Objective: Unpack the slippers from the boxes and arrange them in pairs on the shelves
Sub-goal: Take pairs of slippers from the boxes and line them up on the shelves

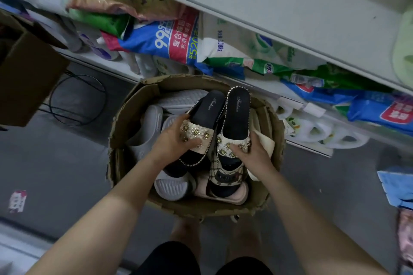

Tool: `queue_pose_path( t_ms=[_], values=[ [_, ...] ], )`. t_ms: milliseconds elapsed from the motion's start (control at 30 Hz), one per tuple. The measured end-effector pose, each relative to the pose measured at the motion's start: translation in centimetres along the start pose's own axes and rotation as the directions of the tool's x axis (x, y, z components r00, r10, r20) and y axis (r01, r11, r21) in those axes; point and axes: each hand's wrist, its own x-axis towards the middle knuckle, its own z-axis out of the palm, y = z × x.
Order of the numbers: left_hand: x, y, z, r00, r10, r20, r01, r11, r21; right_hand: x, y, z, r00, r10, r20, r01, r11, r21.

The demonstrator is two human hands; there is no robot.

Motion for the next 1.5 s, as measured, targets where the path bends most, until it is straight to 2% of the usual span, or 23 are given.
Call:
queue_pose_path(
  t_ms=[233, 467, 767, 1000, 1100, 1300, 1400, 1500],
  values=[
    [-0.6, 0.6, 0.2, 0.996, -0.065, 0.063, 0.079, 0.962, -0.263, -0.6, -0.2, -0.5, 1.0, -0.017, -0.017, 0.018, 0.998, 0.052],
    [-0.3, 1.4, 0.9, 0.989, -0.098, 0.11, 0.128, 0.942, -0.31, -2.2, -0.7, -1.5, 0.995, 0.0, -0.095, 0.016, 0.986, 0.166],
    [-1.2, 3.6, 0.7, 0.991, -0.069, 0.116, 0.118, 0.86, -0.496, -3.2, -0.8, -2.5, 0.997, -0.024, -0.077, 0.037, 0.983, 0.181],
    [-1.9, 4.8, 0.2, 0.997, 0.026, 0.069, 0.006, 0.903, -0.429, -4.5, -1.7, -4.1, 0.979, -0.032, -0.202, 0.062, 0.988, 0.14],
    [-2.7, 6.3, -0.6, 0.998, 0.055, 0.022, -0.04, 0.902, -0.431, -5.4, -2.2, -6.2, 0.961, -0.115, -0.252, 0.145, 0.984, 0.104],
    [-3.4, 12.8, -2.7, 0.958, 0.257, -0.131, -0.288, 0.827, -0.482, -7.6, -3.8, -13.5, 0.83, -0.296, -0.473, 0.339, 0.941, 0.005],
    [-1.2, 17.2, -3.1, 0.926, 0.351, -0.138, -0.375, 0.812, -0.448, -7.4, -4.6, -18.3, 0.77, -0.317, -0.554, 0.361, 0.932, -0.033],
    [2.3, 21.9, -2.2, 0.902, 0.393, -0.178, -0.432, 0.821, -0.373, -5.6, -5.5, -23.0, 0.774, -0.28, -0.569, 0.307, 0.951, -0.05]
  ],
)
